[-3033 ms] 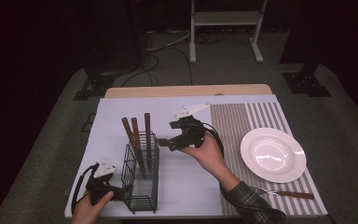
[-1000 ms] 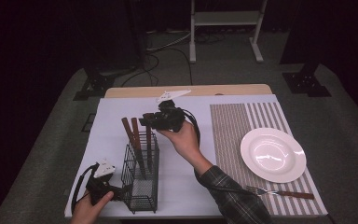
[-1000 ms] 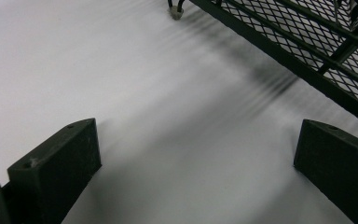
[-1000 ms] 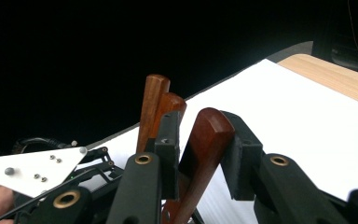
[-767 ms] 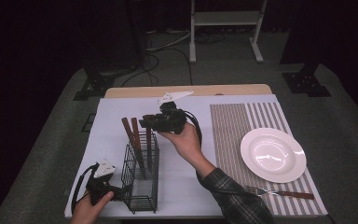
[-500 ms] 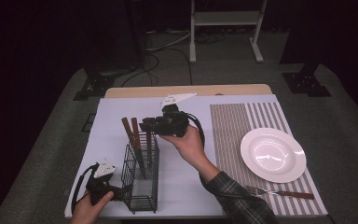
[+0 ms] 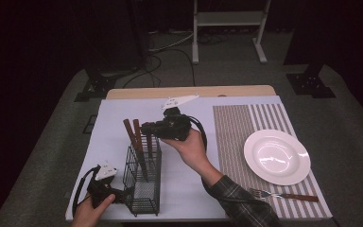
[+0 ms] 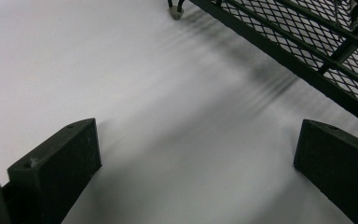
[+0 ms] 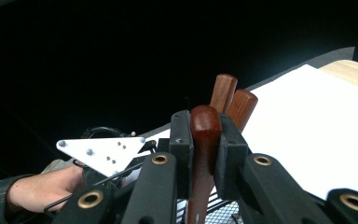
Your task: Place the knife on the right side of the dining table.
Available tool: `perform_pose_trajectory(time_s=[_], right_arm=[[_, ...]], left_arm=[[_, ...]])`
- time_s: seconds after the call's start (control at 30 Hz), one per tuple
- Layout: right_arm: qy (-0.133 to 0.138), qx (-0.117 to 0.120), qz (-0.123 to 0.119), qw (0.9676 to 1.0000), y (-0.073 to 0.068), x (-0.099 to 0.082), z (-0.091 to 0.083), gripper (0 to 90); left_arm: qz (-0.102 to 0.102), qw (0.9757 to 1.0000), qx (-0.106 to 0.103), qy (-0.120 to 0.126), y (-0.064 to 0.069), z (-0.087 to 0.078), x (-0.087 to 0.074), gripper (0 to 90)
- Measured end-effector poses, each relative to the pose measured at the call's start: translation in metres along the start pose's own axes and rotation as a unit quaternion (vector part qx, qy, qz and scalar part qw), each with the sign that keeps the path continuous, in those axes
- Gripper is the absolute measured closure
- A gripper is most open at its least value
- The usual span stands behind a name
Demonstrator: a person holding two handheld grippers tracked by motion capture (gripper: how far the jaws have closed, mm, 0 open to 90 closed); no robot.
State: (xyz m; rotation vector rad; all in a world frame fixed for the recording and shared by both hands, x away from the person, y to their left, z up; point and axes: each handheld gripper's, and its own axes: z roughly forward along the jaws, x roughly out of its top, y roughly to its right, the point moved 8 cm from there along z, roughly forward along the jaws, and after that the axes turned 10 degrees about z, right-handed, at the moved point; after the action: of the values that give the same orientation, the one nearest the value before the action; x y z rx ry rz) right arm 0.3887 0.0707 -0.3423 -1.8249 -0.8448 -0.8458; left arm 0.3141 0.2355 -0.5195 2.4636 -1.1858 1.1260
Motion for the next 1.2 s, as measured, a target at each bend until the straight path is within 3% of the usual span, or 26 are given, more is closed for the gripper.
perform_pose_trajectory(time_s=[0.57,1.2], right_arm=[[0.032,-0.003,-0.013,0.9994,-0.009,0.026,-0.015,79.8],[0.073,-0.004,-0.018,0.9971,-0.02,0.058,-0.045,79.8]], left_arm=[[-0.001,1.0,-0.001,-0.001,0.0,0.0,0.0,0.0],[0.0,1.0,-0.002,-0.002,0.0,0.0,0.0,0.0]])
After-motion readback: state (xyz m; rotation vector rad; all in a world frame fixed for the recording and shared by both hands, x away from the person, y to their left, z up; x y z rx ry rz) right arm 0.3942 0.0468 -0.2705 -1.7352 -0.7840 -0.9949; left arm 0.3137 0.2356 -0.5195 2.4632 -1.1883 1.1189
